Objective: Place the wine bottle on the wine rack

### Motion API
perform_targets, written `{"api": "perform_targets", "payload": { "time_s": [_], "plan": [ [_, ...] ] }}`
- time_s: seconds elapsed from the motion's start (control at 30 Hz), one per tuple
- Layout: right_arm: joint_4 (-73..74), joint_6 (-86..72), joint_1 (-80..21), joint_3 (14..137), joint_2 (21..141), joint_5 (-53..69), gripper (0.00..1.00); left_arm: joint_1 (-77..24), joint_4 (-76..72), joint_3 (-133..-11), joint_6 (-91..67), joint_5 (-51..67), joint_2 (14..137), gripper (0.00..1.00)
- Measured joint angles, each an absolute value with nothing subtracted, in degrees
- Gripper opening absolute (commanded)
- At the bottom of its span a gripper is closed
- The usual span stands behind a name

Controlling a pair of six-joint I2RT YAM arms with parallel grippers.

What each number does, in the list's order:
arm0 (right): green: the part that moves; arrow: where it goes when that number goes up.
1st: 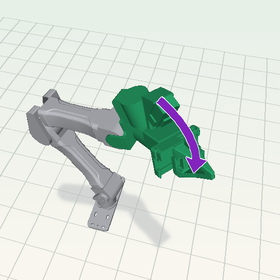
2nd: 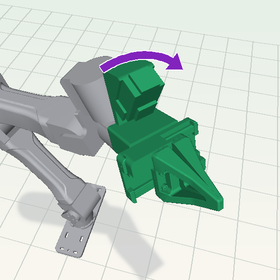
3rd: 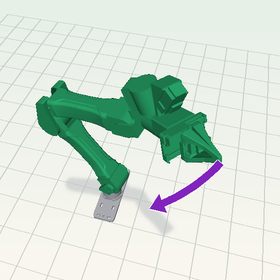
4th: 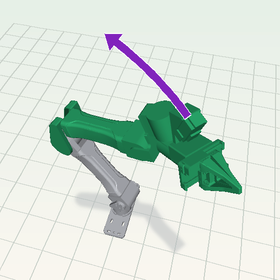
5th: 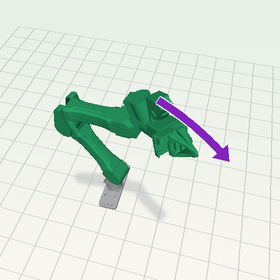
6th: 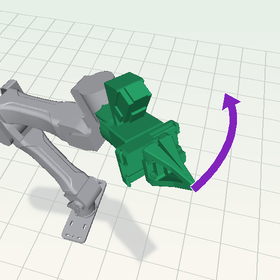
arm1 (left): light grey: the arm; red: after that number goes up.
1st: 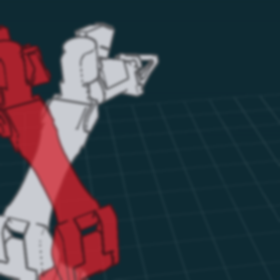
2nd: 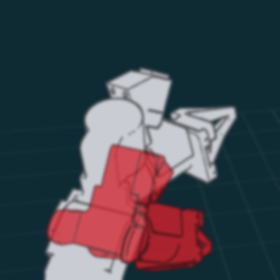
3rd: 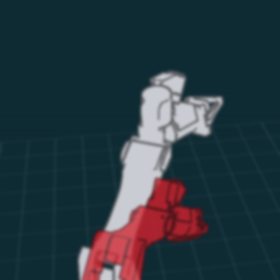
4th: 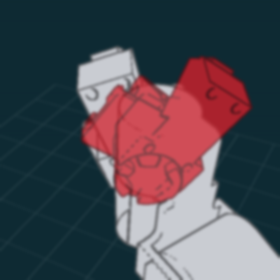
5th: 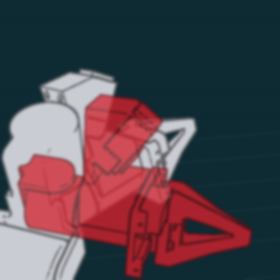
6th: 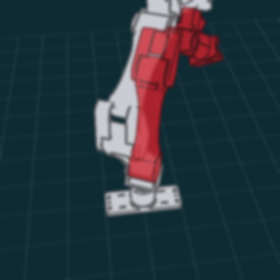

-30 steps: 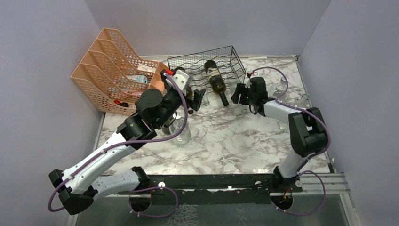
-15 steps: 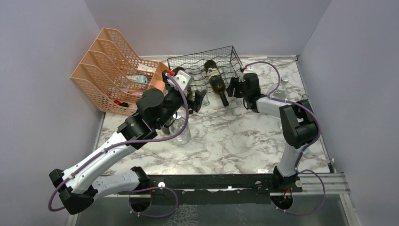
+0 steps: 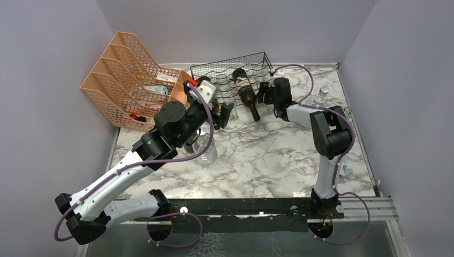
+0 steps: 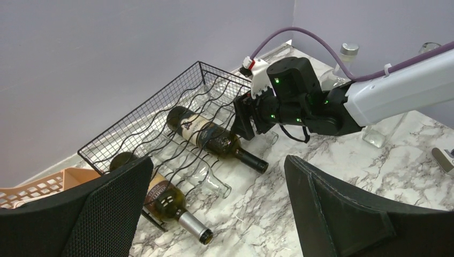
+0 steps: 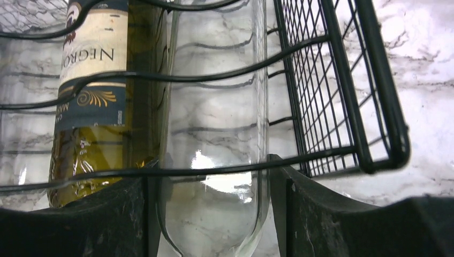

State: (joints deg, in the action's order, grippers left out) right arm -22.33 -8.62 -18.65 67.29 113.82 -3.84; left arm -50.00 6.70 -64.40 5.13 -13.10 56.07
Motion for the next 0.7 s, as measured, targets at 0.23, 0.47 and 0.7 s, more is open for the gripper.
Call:
{"api": "perform_targets", "payload": {
  "time_s": [0.23,0.47,0.7],
  "plan": [
    [-21.89,-6.98,-18.68,70.61,116.33,-3.99,0.19,-50.00,8.49,-64.64,4.86,-13.10,55.51,0.99],
    [-19.66,-4.84,-18.31,74.81,119.55,-4.14,0.32,-50.00,9.50,-64.64,4.10,-13.10,54.54,0.99],
    [-18.52,-3.57,-18.26,76.84,120.66,-4.12,0.63,-50.00,9.58,-64.64,3.84,-13.08,54.52,0.99]
  ]
}}
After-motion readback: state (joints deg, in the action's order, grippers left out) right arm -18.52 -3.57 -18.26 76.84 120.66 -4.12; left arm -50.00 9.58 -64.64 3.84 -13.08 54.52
